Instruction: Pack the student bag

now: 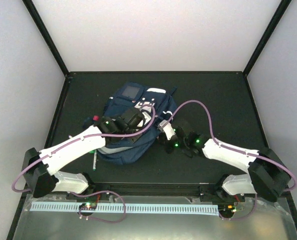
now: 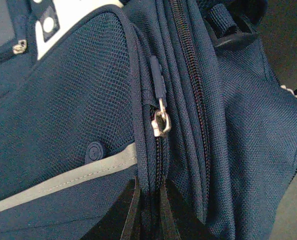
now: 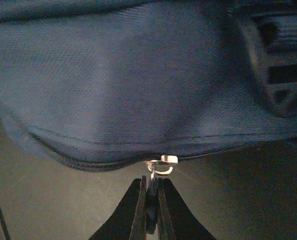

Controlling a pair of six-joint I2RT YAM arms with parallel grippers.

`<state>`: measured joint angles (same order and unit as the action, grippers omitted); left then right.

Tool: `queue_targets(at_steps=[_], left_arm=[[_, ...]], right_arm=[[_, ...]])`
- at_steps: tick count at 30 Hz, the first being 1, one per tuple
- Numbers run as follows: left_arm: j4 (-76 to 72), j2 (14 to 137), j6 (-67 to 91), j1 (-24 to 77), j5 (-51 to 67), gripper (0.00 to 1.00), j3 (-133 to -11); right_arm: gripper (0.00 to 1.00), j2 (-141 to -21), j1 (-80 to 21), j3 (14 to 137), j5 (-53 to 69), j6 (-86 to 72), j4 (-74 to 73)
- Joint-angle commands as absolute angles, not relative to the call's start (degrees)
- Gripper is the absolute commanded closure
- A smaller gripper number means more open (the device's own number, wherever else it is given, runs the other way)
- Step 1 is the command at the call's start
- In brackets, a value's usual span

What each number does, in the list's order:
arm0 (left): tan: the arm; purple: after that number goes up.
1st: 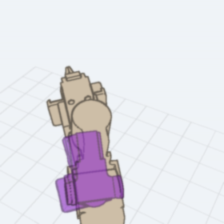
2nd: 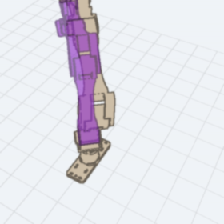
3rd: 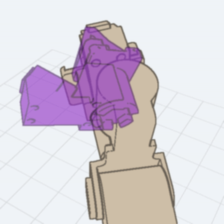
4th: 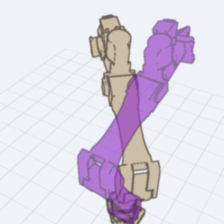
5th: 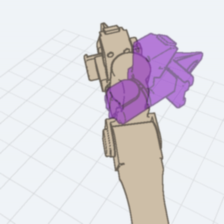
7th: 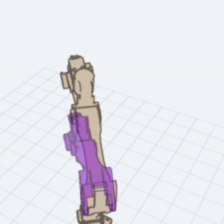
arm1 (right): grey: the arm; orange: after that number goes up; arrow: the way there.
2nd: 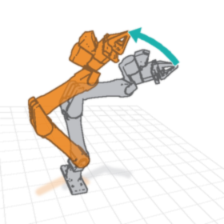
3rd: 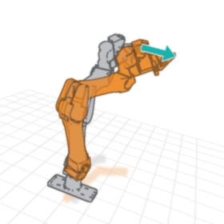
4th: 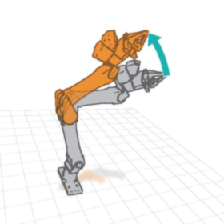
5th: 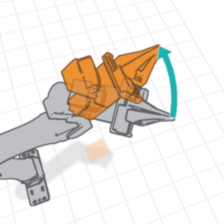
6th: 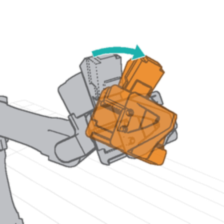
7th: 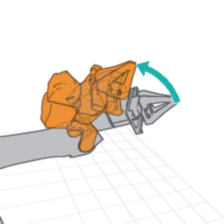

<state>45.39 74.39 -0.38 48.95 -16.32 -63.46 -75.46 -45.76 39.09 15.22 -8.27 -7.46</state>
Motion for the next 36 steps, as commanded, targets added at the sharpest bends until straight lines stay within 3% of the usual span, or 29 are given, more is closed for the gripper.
queue_targets(at_steps=[1,7,13,20,28,36], left_arm=[[36.1,76.4,0.5,46.9,-12.4,0.98,-62.9],[35.0,79.5,0.9,46.0,-6.4,0.99,-65.5],[35.7,81.3,-0.2,44.5,-4.0,0.98,-68.4],[36.6,88.2,1.0,44.5,6.6,0.98,-74.3],[40.9,92.8,-0.8,44.3,6.4,0.98,-82.7],[42.5,101.1,0.9,44.3,16.1,0.98,-93.7]], right_arm=[[0.98,-71.5,-51.5,36.8,20.2,-10.2,-0.3],[0.98,-74.3,-56.0,35.8,16.3,-12.1,0.9],[0.98,-68.7,-56.0,33.0,16.0,-11.2,-0.6],[0.98,-70.2,-61.4,36.8,17.0,-15.4,1.6],[0.98,-70.8,-63.4,38.5,17.6,-14.7,-0.4],[0.98,-74.5,-67.9,43.3,17.5,-16.1,-0.2]])
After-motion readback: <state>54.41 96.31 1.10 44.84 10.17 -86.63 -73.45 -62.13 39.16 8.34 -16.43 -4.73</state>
